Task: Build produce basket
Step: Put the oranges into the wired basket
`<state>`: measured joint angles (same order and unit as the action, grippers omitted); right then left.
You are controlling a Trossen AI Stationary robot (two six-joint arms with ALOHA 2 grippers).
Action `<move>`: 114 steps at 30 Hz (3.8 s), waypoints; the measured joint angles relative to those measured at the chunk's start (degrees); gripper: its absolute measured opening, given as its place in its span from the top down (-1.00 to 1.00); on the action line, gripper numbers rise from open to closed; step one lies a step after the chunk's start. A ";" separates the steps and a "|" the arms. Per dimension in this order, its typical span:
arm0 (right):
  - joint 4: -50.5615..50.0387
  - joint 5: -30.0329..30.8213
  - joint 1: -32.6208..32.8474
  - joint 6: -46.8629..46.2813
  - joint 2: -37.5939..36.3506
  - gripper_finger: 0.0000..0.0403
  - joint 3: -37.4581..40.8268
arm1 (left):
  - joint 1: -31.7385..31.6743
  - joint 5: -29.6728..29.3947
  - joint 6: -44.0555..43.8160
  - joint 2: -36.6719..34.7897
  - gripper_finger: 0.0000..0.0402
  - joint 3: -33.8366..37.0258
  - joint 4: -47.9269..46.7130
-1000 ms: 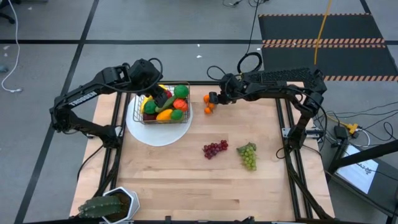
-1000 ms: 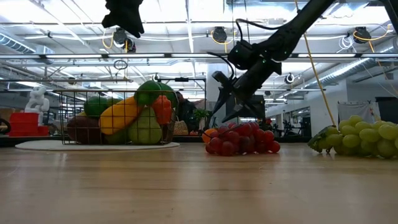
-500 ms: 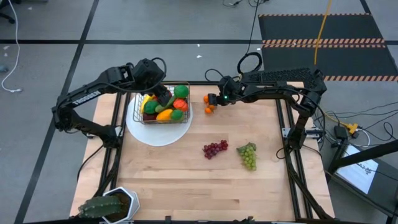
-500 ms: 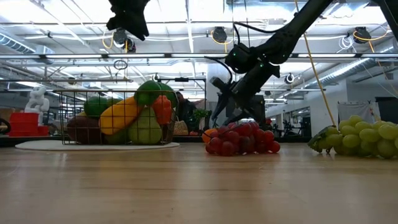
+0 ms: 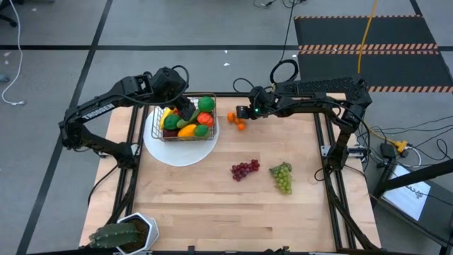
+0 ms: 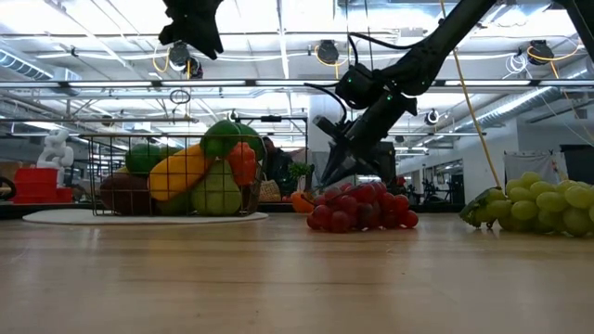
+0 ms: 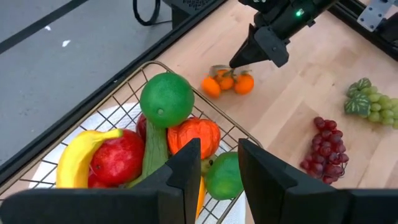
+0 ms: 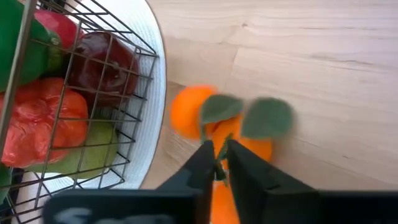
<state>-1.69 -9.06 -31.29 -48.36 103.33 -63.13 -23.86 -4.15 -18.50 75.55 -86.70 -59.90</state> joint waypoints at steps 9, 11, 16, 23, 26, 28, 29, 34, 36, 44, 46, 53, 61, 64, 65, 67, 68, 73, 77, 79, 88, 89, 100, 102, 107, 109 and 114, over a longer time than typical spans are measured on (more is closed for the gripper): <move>-0.23 -5.55 -0.52 2.14 -1.97 0.97 0.03 | 0.01 0.05 -3.27 0.00 0.47 -0.02 -0.42; -0.10 -6.48 -0.52 2.81 -3.46 0.98 0.04 | 0.27 0.03 -3.26 0.00 0.47 -0.02 -0.21; -0.96 -7.53 -0.50 4.25 -8.95 0.98 0.04 | 0.76 0.00 -1.51 0.00 0.47 -0.02 -0.23; -3.84 -7.24 -0.32 3.55 -19.48 0.98 0.04 | 0.74 0.25 2.38 0.00 0.47 -0.02 -0.25; -7.16 -4.20 1.03 2.33 -24.90 0.98 0.02 | 0.74 2.33 3.22 0.00 0.47 -0.02 -0.42; -9.36 -0.68 2.48 1.31 -28.36 0.99 0.02 | 0.76 3.18 3.17 0.00 0.47 -0.02 -0.58; -10.05 1.23 3.29 0.90 -30.06 0.99 0.02 | 0.76 3.64 3.18 0.00 0.47 -0.02 -0.84; -12.34 10.03 7.10 0.64 -36.98 0.99 0.02 | 1.13 4.18 3.23 0.00 0.47 -0.04 -2.10; -12.37 12.16 8.29 1.67 -39.24 0.99 0.02 | 1.50 4.18 3.21 0.00 0.47 -0.04 -2.06; -8.78 13.58 10.08 16.61 -45.88 0.98 0.02 | 2.73 4.32 0.37 -0.02 0.47 -0.04 -5.19; -7.96 13.56 10.03 20.68 -46.91 0.98 0.02 | 2.92 4.31 -2.06 -0.02 0.47 -0.04 -5.60; -6.50 10.60 9.87 38.95 -49.54 0.97 0.02 | 4.63 4.31 -12.31 -0.02 0.47 -0.04 -5.46; -6.67 3.90 9.92 55.26 -50.75 0.98 0.02 | 8.34 7.68 -20.65 -0.02 0.47 -0.07 2.23; -6.71 1.19 9.91 58.22 -50.81 0.98 0.02 | 10.00 7.69 -22.89 -0.02 0.47 -0.07 4.81; -6.69 0.08 9.99 59.79 -50.84 0.98 0.02 | 10.40 7.74 -23.02 -0.02 0.47 -0.07 6.13; -6.69 -1.39 10.50 63.48 -50.86 0.98 0.02 | 11.32 7.77 -22.51 -0.02 0.47 -0.07 7.92; -6.71 -1.63 10.93 65.63 -50.84 0.98 0.02 | 11.73 7.77 -22.55 -0.04 0.47 -0.07 8.46; -7.07 -1.60 12.70 74.09 -50.84 0.98 0.02 | 12.83 7.76 -23.86 -0.04 0.47 -0.07 9.44; -7.30 -1.57 13.85 77.80 -50.84 0.99 0.02 | 13.55 7.46 -25.18 -0.04 0.47 -0.07 9.75; -7.43 -1.63 13.97 78.81 -50.84 0.99 0.02 | 13.87 6.87 -26.13 -0.04 0.47 -0.07 10.76; -7.32 -1.68 13.94 77.39 -50.84 0.99 0.02 | 14.95 6.56 -28.70 -0.04 0.47 -0.07 11.04; -7.32 -1.68 13.94 76.90 -50.84 0.99 0.02 | 14.99 6.56 -28.72 -0.04 0.47 -0.07 11.06; -6.32 -1.66 14.81 58.46 -50.84 0.98 0.02 | 15.37 4.07 -29.24 -0.04 0.47 -0.07 15.22; -6.48 -1.64 14.88 52.72 -50.82 0.98 0.02 | 15.37 3.67 -29.22 -0.04 0.47 -0.07 16.69; -7.17 -1.47 14.88 37.52 -50.47 0.97 0.02 | 15.70 1.50 -28.48 -0.04 0.47 -0.07 21.74; -7.15 -1.26 14.88 32.70 -50.21 0.97 0.02 | 15.74 1.26 -28.44 -0.04 0.47 -0.07 24.26; -7.20 1.36 14.81 20.39 -48.92 0.97 0.02 | 16.82 0.12 -25.07 0.37 0.47 -0.07 33.34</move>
<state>-8.89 -7.71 -16.47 -27.97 54.41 -63.11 -7.04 -4.03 -43.57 75.92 -86.77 -26.56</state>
